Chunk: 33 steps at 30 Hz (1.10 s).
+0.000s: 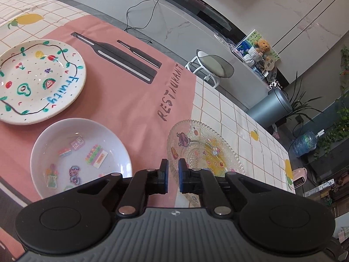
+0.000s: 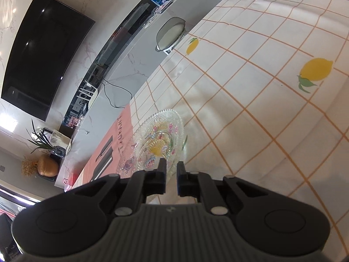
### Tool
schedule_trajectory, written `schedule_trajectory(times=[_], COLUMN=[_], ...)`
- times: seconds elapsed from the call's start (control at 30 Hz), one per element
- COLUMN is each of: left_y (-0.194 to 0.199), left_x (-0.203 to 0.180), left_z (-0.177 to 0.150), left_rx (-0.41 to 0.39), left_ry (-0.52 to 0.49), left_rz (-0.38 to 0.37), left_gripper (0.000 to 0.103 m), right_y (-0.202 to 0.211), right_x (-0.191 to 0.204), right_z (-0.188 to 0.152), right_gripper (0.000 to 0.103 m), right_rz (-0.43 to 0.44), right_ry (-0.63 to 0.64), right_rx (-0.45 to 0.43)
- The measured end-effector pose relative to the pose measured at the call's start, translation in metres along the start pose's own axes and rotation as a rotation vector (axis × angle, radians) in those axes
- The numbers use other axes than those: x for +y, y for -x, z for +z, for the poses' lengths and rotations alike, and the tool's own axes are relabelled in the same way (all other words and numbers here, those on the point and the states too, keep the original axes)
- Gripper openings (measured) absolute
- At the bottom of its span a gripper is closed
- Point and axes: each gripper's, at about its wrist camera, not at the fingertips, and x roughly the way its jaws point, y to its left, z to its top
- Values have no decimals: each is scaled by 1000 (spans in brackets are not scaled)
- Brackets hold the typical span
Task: Organize plates and bowls
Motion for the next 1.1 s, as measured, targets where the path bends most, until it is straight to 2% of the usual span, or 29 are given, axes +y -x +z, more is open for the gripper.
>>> schedule_trajectory(times=[0.33,0.77,1.1], left_y=[51,120,139], left_x=[19,41,67], left_z=[-28,-72,-99], left_rx=[-2,-8,48], left_ry=[7,-56,-70], left_rz=[-37,-28,-6], left_gripper=[9,9,9], right_y=[52,120,140], right_x=[2,-6,-21], right_z=[-38,-112,-147], right_gripper=[7,8,8], right_rz=[12,34,18], right_ry=[41,30,4], right_rx=[-5,16,72])
